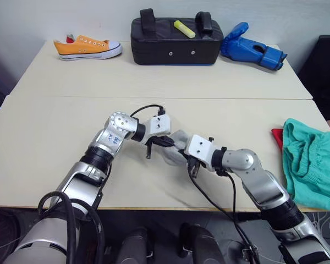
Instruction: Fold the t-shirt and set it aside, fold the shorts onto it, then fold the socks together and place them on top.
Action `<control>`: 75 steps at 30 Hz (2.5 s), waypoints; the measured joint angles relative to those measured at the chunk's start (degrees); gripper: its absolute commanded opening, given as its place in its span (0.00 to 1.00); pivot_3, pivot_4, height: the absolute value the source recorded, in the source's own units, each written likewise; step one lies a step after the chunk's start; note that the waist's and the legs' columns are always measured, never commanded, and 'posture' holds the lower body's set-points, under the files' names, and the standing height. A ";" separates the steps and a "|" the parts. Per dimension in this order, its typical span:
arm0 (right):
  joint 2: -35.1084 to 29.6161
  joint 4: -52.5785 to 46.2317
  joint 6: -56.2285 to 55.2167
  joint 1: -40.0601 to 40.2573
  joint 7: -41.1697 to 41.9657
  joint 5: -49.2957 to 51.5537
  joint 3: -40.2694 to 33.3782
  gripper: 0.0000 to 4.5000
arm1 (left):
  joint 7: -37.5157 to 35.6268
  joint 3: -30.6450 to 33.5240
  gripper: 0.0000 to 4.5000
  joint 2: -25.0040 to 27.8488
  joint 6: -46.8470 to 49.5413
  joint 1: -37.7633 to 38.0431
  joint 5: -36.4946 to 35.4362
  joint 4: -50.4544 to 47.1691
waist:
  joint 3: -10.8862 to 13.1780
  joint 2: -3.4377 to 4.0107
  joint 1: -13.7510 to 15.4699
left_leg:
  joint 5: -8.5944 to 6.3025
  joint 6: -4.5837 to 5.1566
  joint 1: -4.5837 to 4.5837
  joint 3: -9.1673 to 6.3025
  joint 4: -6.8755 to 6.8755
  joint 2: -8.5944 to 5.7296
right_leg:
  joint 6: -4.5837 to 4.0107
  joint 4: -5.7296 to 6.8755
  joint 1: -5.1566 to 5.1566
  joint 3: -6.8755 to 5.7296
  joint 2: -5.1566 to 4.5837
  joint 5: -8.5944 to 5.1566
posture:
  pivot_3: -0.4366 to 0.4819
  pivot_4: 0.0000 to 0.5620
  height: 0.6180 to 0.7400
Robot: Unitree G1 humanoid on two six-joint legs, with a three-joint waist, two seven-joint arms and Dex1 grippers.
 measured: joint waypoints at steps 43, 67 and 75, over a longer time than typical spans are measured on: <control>36.29 24.48 62.59 -15.57 -55.81 64.57 -56.17 0.85 | 2.49 2.12 0.00 2.73 -1.63 7.17 2.84 -10.30 | -0.41 0.39 -1.75 | 0.18 -0.06 0.16 -0.05 -0.45 -0.02 | -0.03 0.07 -0.01 0.08 -0.06 0.01 | 0.48 0.27 1.00; 11.50 -7.07 53.56 4.08 -40.34 76.48 -47.04 0.02 | -16.26 17.52 0.56 12.71 45.09 7.66 -30.09 -32.02 | -0.16 0.53 -1.71 | 0.29 -0.12 -0.02 -0.06 -0.90 -0.07 | 0.07 -0.16 -0.14 0.04 0.08 -0.01 | 0.48 0.27 1.00; -15.80 -0.01 39.58 24.93 -53.05 108.78 -69.15 0.02 | -17.50 21.01 1.00 12.96 58.18 6.05 -43.39 -40.34 | 0.02 0.48 0.36 | 0.25 0.01 0.05 -0.08 -0.87 -0.19 | 0.24 -0.65 0.10 0.12 0.06 0.08 | 0.48 0.27 1.00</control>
